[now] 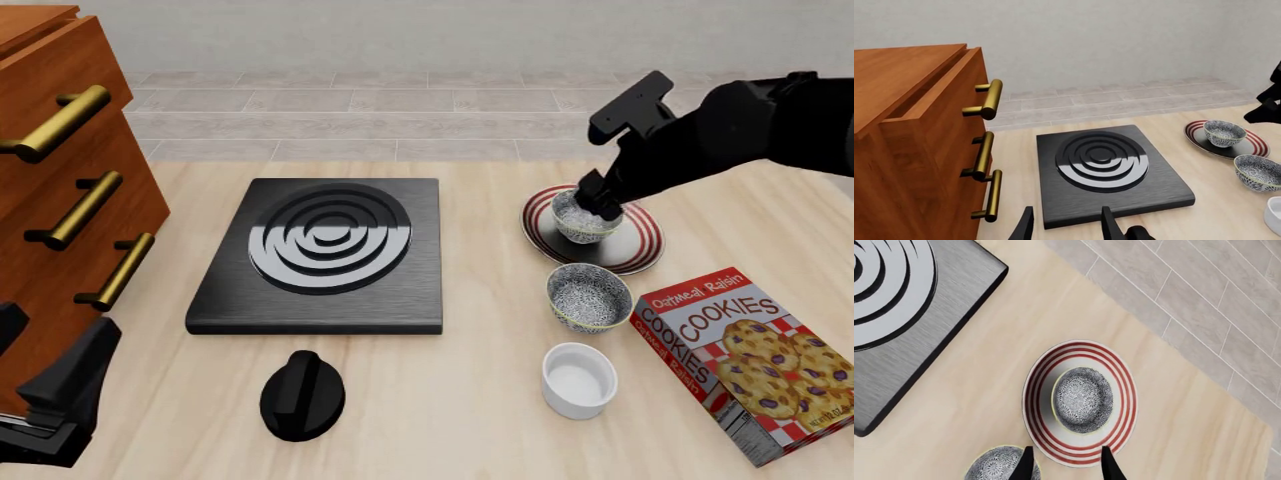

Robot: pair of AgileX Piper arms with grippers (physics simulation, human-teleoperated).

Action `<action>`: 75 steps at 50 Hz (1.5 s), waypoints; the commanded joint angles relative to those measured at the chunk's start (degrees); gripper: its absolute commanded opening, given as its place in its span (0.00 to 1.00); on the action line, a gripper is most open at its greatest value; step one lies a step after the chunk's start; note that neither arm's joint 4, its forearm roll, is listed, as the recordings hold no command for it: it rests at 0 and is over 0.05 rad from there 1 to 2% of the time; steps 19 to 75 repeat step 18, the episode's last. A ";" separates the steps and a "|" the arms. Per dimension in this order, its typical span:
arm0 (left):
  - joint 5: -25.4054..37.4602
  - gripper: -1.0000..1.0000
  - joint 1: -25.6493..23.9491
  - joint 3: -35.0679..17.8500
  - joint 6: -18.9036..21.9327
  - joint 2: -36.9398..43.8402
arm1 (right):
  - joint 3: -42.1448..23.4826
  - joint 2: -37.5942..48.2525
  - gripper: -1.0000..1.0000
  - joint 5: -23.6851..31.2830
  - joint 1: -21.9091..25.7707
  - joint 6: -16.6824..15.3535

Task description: Pick the akita bowl from table center and place it on the plate.

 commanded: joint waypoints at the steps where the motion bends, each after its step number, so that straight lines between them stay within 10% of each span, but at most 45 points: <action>1: -0.11 1.00 -0.09 0.03 0.04 0.19 | 1.34 -7.71 1.00 3.72 0.73 0.70; 17: -0.35 1.00 -0.10 0.07 0.44 0.65 | 8.27 -26.38 1.00 6.62 4.42 5.04; 75: -0.34 1.00 -0.10 0.07 0.44 0.65 | 8.28 -26.39 1.00 6.62 4.42 5.04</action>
